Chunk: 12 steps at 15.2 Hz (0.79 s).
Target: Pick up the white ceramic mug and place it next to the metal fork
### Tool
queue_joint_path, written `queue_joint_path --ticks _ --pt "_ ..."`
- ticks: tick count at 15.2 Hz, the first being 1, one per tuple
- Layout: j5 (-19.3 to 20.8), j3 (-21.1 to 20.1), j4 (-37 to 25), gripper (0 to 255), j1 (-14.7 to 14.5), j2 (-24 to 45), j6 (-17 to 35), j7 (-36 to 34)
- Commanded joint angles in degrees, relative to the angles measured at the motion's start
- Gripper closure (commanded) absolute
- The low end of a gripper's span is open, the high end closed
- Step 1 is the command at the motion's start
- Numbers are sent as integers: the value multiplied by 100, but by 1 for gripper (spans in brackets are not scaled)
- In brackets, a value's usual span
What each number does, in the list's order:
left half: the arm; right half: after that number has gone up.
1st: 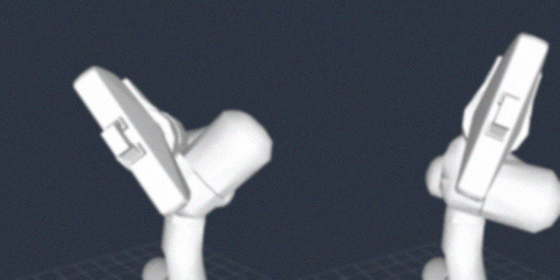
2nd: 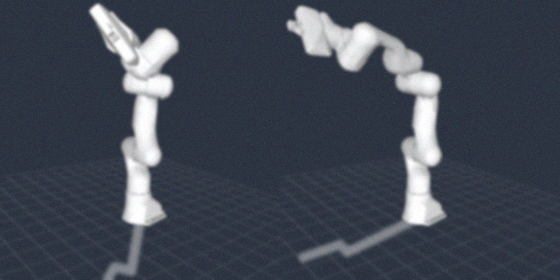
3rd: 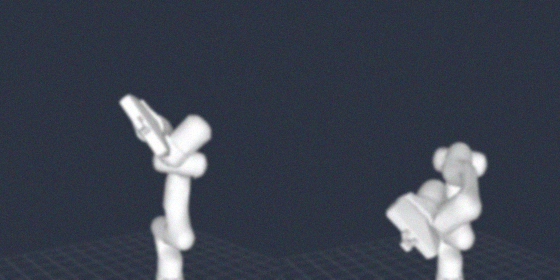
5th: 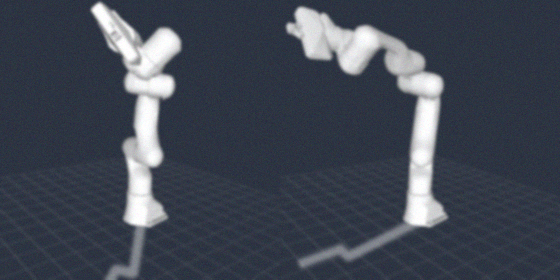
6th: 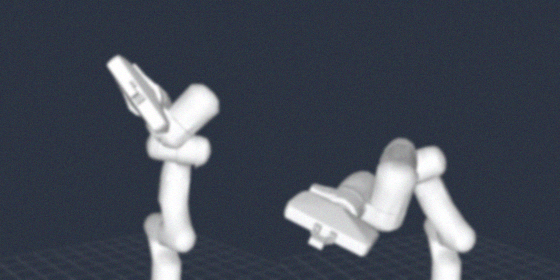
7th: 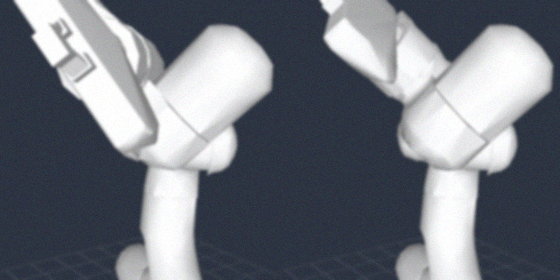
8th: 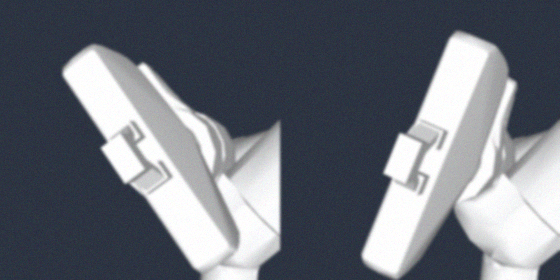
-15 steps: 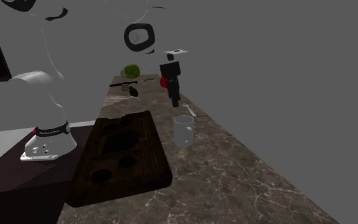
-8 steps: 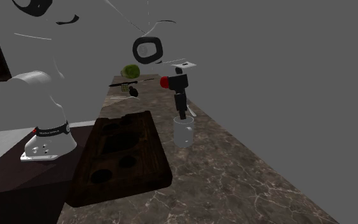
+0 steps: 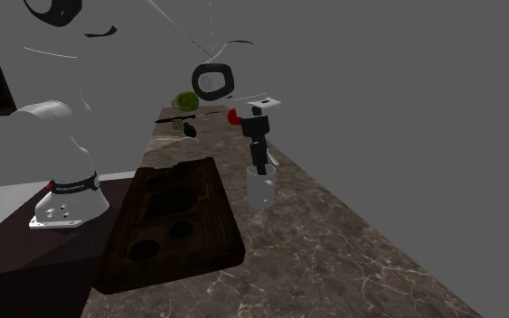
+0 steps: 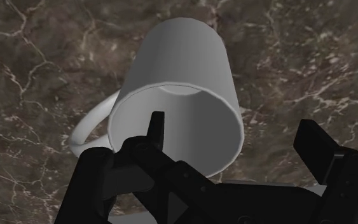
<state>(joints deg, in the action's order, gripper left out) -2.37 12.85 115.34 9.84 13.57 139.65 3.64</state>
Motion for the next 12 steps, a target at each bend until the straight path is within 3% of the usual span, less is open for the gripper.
queue_joint_path --ticks 1,3,4,12 --pt "-1 0 0 0 0 3 3 -1" --pt "0 0 0 0 0 2 2 -1" --pt "0 0 0 255 0 2 2 -1" --pt "0 0 -1 255 0 2 2 0"
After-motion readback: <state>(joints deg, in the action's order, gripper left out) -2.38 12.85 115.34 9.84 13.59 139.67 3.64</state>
